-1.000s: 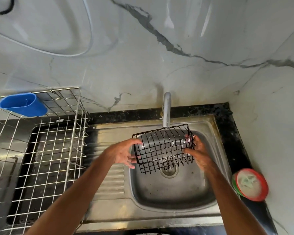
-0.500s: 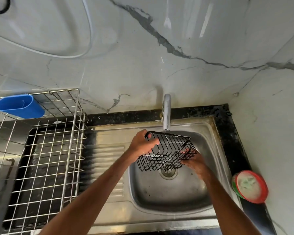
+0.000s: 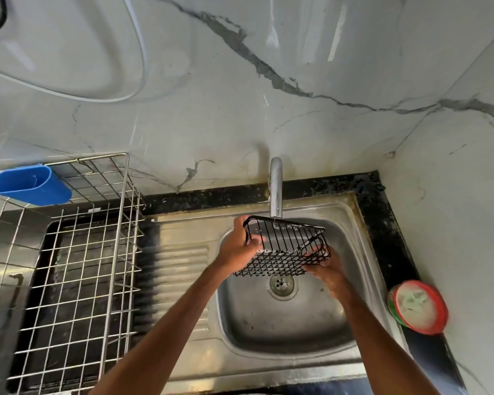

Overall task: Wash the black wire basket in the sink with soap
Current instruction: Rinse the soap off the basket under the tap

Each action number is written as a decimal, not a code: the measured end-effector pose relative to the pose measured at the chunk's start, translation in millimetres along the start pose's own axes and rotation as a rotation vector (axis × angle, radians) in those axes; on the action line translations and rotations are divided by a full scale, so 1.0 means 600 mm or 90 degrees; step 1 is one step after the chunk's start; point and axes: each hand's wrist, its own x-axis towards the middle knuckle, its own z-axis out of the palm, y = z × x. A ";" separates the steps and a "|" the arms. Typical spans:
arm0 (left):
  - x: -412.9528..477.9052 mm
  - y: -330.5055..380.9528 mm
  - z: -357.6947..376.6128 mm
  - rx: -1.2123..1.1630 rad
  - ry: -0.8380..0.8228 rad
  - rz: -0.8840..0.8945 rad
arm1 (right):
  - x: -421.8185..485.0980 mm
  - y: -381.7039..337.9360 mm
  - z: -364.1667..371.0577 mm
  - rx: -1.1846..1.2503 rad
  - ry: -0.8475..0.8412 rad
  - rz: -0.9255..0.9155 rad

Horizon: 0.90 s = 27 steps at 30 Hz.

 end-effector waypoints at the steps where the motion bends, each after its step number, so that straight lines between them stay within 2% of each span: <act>1: -0.009 0.009 0.002 0.011 0.047 -0.014 | -0.001 0.001 0.004 -0.020 0.022 -0.024; 3: -0.020 0.021 0.008 0.055 0.128 -0.054 | -0.007 -0.005 0.014 -0.036 0.051 -0.062; 6: -0.026 0.016 0.008 0.108 0.149 -0.092 | -0.005 -0.014 0.017 -0.018 0.071 -0.085; 8: -0.027 0.011 0.003 0.067 0.119 -0.145 | -0.003 -0.013 0.012 -0.014 0.077 -0.096; 11: -0.025 0.009 0.002 -0.098 0.042 -0.199 | -0.004 -0.004 0.003 -0.019 0.088 -0.089; 14: -0.025 0.012 0.001 -0.100 0.026 -0.228 | -0.006 -0.004 0.000 -0.030 0.069 -0.083; 17: -0.014 0.011 0.001 -0.067 0.024 -0.250 | 0.006 -0.018 -0.007 -0.097 0.033 -0.031; 20: -0.005 0.011 -0.004 -0.042 0.021 -0.269 | 0.014 -0.055 -0.020 -0.293 -0.072 0.041; 22: -0.001 0.016 -0.006 -0.030 0.021 -0.278 | -0.015 -0.108 -0.013 -0.421 -0.084 -0.005; 24: 0.003 0.022 -0.005 -0.037 0.023 -0.276 | -0.043 -0.149 0.017 -0.502 -0.031 -0.164; 25: 0.006 0.026 -0.004 -0.046 0.022 -0.273 | -0.061 -0.165 0.039 -0.494 -0.049 -0.232; 27: 0.017 0.035 0.000 -0.042 0.020 -0.258 | -0.077 -0.173 0.088 -0.439 -0.147 -0.271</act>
